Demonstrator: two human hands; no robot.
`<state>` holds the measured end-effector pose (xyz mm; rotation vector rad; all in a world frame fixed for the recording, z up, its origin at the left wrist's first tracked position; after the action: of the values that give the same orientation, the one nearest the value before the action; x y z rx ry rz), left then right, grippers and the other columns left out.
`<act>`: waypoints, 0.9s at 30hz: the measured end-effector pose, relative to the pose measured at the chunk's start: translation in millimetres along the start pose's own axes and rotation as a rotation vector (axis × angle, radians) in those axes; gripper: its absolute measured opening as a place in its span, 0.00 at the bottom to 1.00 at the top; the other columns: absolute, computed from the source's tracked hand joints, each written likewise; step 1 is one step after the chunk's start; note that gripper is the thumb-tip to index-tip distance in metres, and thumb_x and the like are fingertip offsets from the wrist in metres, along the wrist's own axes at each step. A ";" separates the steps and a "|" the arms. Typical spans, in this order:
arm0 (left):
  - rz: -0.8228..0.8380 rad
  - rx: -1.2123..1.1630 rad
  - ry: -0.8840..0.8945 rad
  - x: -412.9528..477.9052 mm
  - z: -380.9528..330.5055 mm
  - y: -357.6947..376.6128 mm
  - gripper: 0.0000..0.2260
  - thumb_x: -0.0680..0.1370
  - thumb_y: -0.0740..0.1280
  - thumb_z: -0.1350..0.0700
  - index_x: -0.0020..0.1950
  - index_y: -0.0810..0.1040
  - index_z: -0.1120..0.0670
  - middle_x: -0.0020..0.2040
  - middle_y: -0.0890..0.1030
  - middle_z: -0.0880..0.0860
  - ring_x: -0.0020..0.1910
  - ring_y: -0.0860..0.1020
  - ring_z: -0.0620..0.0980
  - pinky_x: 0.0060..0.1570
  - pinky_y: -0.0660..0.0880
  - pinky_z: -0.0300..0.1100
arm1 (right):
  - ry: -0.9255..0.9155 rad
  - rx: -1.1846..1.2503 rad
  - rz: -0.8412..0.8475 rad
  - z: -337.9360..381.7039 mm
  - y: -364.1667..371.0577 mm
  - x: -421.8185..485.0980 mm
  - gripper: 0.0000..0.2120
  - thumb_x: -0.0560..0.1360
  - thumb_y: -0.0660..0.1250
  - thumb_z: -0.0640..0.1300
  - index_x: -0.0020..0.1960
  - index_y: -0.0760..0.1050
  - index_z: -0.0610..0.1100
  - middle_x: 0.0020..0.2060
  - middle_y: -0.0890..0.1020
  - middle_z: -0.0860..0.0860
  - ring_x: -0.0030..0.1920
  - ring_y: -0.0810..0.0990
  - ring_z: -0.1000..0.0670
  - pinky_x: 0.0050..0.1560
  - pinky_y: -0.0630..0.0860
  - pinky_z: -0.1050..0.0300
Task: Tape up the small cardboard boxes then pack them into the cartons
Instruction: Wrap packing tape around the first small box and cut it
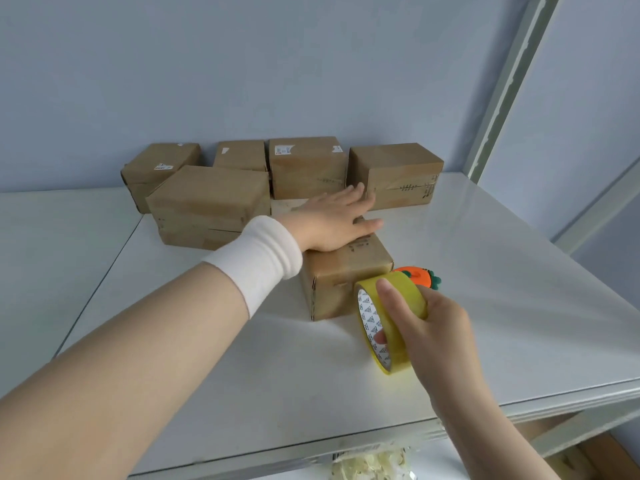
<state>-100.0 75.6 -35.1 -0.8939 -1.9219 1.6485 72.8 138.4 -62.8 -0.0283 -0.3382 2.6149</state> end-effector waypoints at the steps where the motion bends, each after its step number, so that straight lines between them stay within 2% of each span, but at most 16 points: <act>1: 0.040 0.047 -0.016 1.1 1.5 2.3 0.29 0.80 0.45 0.40 0.77 0.42 0.51 0.77 0.39 0.52 0.76 0.40 0.47 0.73 0.42 0.49 | 0.002 0.001 0.006 -0.3 2.0 2.2 0.15 0.72 0.67 0.55 0.37 0.77 0.43 0.20 0.78 0.55 0.20 0.74 0.61 0.21 0.65 0.71; 5: -0.064 -0.050 -0.033 3.5 9.9 -20.7 0.31 0.80 0.44 0.39 0.76 0.39 0.55 0.77 0.37 0.54 0.75 0.36 0.48 0.72 0.37 0.52 | 0.006 0.023 0.017 -2.0 8.6 9.9 0.15 0.72 0.67 0.55 0.38 0.77 0.43 0.21 0.78 0.56 0.21 0.75 0.61 0.22 0.66 0.70; 9: 0.024 0.050 -0.089 1.9 22.7 -7.0 0.32 0.79 0.44 0.38 0.77 0.39 0.54 0.77 0.38 0.52 0.75 0.36 0.47 0.74 0.38 0.50 | 0.016 0.047 0.025 -1.5 15.6 16.2 0.16 0.72 0.67 0.55 0.37 0.75 0.43 0.21 0.79 0.55 0.22 0.76 0.59 0.22 0.67 0.69; 12: -0.076 0.010 -0.029 2.3 12.4 -22.0 0.34 0.79 0.44 0.37 0.76 0.38 0.56 0.77 0.37 0.52 0.75 0.35 0.47 0.72 0.36 0.50 | 0.022 0.062 0.026 -2.5 18.8 20.8 0.15 0.72 0.67 0.55 0.36 0.75 0.43 0.21 0.79 0.54 0.23 0.77 0.58 0.23 0.68 0.68; 16: 0.061 0.108 0.023 -1.2 -2.8 0.6 0.31 0.80 0.44 0.39 0.77 0.40 0.54 0.77 0.40 0.52 0.75 0.38 0.46 0.74 0.38 0.49 | 0.030 0.080 0.041 -1.1 25.6 28.1 0.15 0.73 0.66 0.54 0.36 0.75 0.43 0.21 0.78 0.53 0.23 0.77 0.56 0.25 0.70 0.66; 20: -0.002 0.057 0.076 -0.3 -9.2 -9.9 0.30 0.80 0.45 0.40 0.77 0.43 0.55 0.77 0.38 0.53 0.75 0.37 0.47 0.73 0.37 0.50 | 0.030 0.087 0.061 -0.4 31.6 37.5 0.16 0.73 0.66 0.55 0.39 0.76 0.42 0.23 0.80 0.51 0.24 0.78 0.55 0.26 0.71 0.65; 23: 0.074 0.137 0.116 -0.7 -15.6 7.0 0.29 0.80 0.45 0.41 0.77 0.45 0.52 0.78 0.41 0.51 0.75 0.36 0.46 0.74 0.37 0.49 | 0.031 0.071 0.067 -0.4 35.4 43.7 0.17 0.73 0.66 0.56 0.40 0.77 0.42 0.23 0.81 0.52 0.25 0.79 0.54 0.29 0.74 0.60; 26: 0.025 -0.024 0.147 0.4 -11.8 -7.1 0.28 0.81 0.45 0.42 0.77 0.46 0.54 0.78 0.42 0.51 0.75 0.36 0.46 0.72 0.35 0.48 | 0.025 0.098 0.078 1.8 39.7 47.9 0.17 0.73 0.66 0.56 0.40 0.77 0.41 0.23 0.81 0.52 0.24 0.79 0.56 0.28 0.74 0.63; 27: -0.003 -0.011 0.159 1.3 -9.4 -10.1 0.28 0.81 0.44 0.42 0.77 0.46 0.53 0.78 0.43 0.51 0.75 0.36 0.46 0.71 0.35 0.48 | 0.028 0.096 0.081 1.5 41.4 49.9 0.17 0.73 0.65 0.56 0.41 0.77 0.42 0.24 0.81 0.51 0.25 0.79 0.56 0.28 0.74 0.62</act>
<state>-96.1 82.2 -23.6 -0.9945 -1.8253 1.5182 9.3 127.2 -69.3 -0.0471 -0.2056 2.7050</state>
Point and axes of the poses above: each hand's wrist, its own x-axis towards the middle knuckle, its own y-axis out of the palm, z = x × y, the point moved 9 cm from there along x, towards the middle knuckle
